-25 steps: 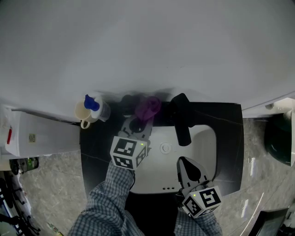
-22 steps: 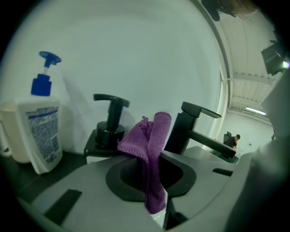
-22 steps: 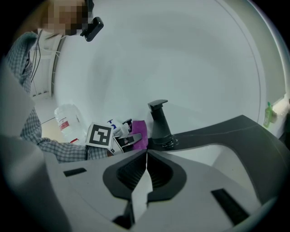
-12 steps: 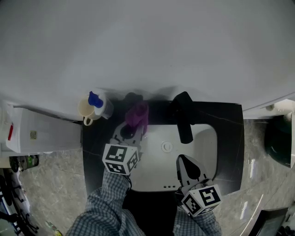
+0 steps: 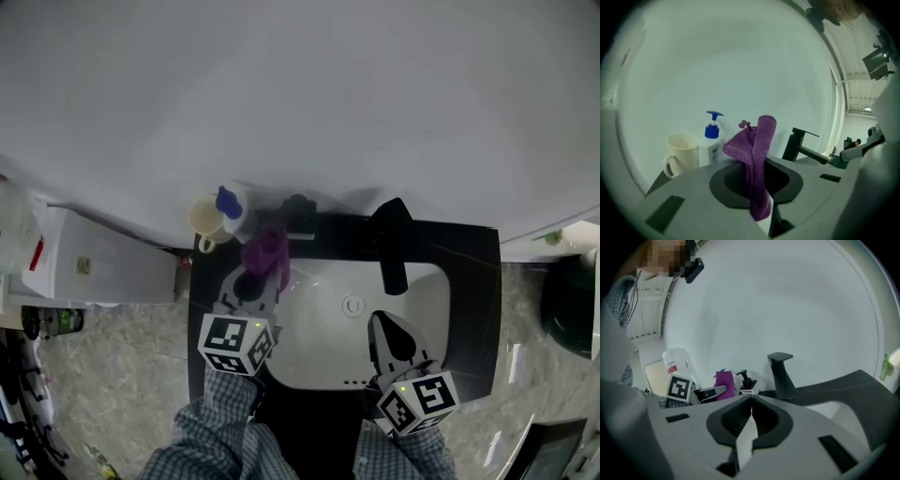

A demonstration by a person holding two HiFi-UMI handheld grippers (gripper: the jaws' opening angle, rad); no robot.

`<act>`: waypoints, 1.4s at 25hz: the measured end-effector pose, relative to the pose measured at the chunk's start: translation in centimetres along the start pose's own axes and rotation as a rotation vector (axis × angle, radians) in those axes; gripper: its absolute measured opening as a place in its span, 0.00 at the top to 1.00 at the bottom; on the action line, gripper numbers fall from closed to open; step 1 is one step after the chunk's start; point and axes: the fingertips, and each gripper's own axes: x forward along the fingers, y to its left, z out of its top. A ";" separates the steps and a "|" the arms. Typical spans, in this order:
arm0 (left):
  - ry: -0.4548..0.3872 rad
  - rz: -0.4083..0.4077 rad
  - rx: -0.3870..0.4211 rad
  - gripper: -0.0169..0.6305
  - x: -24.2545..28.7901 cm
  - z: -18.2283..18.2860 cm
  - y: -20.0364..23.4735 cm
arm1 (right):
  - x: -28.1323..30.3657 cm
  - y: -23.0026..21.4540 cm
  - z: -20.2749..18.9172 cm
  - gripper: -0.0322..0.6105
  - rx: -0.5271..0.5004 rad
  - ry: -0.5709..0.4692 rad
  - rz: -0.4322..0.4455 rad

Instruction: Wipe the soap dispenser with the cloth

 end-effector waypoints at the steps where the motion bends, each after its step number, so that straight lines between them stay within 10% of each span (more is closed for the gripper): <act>1: -0.006 -0.003 0.002 0.88 -0.8 0.4 0.0 | 0.1 0.3 0.1 0.92 -0.006 -0.002 0.004; 35: -0.076 -0.141 0.096 0.88 -15.7 1.5 -6.3 | -6.1 8.0 -0.5 0.92 -0.060 -0.115 -0.007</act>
